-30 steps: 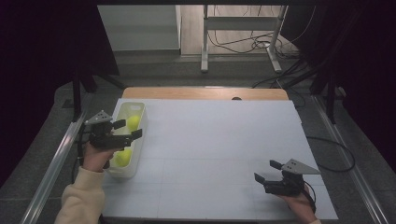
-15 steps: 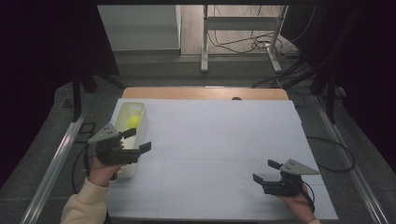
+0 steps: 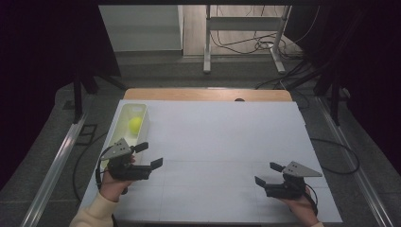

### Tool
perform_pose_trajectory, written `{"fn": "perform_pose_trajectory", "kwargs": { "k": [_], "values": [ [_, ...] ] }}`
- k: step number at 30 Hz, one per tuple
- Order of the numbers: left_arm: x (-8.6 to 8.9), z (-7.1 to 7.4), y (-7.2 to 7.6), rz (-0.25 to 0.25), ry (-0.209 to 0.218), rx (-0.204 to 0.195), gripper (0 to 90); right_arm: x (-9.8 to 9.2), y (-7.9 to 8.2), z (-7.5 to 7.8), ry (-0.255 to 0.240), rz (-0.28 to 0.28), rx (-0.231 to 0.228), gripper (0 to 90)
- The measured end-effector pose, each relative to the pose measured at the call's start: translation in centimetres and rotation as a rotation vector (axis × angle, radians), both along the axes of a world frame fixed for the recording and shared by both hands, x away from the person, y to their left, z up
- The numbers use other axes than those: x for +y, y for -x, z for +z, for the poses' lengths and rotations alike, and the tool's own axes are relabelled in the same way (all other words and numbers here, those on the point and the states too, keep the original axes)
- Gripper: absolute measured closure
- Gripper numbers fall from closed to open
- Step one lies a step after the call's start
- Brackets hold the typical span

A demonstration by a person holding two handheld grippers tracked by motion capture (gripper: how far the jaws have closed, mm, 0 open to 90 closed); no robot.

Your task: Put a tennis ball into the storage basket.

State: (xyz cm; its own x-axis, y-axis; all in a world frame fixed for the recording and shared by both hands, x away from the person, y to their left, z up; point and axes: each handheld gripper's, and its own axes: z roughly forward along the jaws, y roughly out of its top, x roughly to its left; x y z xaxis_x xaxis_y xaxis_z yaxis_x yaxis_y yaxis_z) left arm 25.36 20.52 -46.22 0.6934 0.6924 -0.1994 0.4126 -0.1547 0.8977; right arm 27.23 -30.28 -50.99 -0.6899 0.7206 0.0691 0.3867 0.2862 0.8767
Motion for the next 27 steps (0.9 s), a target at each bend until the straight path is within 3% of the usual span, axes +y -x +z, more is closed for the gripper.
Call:
{"fn": "perform_pose_trajectory", "kwargs": {
  "k": [8,11,16,23,27],
  "values": [
    [-1.2,-1.8,1.2,-0.052,-0.015,0.001,13.7,0.4,0.1,-0.1,0.003,0.013,0.005,15.1],
    [-1.6,-2.2,1.8,-0.04,-0.068,-0.035,14.0,0.5,0.1,-0.2,0.004,0.015,0.007,15.1],
    [-1.9,-2.7,2.6,-0.041,-0.074,-0.052,15.2,0.6,0.2,-0.2,0.01,0.019,0.011,15.2],
    [-2.4,-4.6,2.5,-0.072,-0.104,-0.001,15.1,0.7,0.2,-0.2,0.012,0.023,0.01,15.2],
    [-2.5,-5.0,2.3,-0.075,-0.114,0.002,15.0,0.7,0.2,-0.3,0.015,0.024,0.01,15.2]
  ]
}}
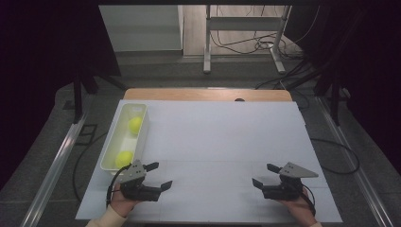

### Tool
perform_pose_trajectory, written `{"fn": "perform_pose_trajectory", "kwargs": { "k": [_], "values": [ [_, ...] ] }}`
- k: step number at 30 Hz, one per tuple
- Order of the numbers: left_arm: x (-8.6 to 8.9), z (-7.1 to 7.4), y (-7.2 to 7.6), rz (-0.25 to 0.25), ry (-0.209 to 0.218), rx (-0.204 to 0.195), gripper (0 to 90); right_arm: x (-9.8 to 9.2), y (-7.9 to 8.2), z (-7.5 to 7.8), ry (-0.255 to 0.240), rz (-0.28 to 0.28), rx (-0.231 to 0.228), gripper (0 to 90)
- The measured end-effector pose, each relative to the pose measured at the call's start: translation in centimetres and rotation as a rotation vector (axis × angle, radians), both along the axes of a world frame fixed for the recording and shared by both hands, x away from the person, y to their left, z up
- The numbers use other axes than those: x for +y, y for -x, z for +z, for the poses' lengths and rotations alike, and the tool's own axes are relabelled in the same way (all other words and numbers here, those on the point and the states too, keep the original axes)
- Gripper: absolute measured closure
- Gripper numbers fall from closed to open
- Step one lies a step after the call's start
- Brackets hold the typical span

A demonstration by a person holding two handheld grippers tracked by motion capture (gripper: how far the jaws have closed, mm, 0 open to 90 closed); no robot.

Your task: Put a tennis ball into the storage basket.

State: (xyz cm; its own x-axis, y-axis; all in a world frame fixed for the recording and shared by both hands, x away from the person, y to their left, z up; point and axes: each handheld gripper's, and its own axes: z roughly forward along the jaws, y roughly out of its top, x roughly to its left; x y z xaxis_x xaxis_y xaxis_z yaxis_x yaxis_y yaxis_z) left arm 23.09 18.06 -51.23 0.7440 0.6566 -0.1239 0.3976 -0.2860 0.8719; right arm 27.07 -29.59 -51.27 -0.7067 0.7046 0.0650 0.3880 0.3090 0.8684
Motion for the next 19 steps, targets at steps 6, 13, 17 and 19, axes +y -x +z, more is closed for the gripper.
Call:
{"fn": "perform_pose_trajectory", "kwargs": {
  "k": [6,13,17,19],
  "values": [
    [-0.03,-0.29,-0.27,0.005,-0.004,0.004,15.0,0.06,0.0,-0.04,0.002,0.006,0.001,15.1],
    [-0.07,-0.25,-0.24,0.009,-0.005,0.004,15.0,0.08,0.05,-0.02,0.002,0.01,-0.001,15.1],
    [-0.2,-0.36,-0.29,0.005,-0.008,0.008,15.0,0.09,0.07,0.0,0.004,0.017,-0.005,15.1],
    [-0.24,-0.38,-0.3,0.002,-0.01,0.009,14.9,0.09,0.07,-0.01,0.004,0.02,-0.005,15.1]
  ]
}}
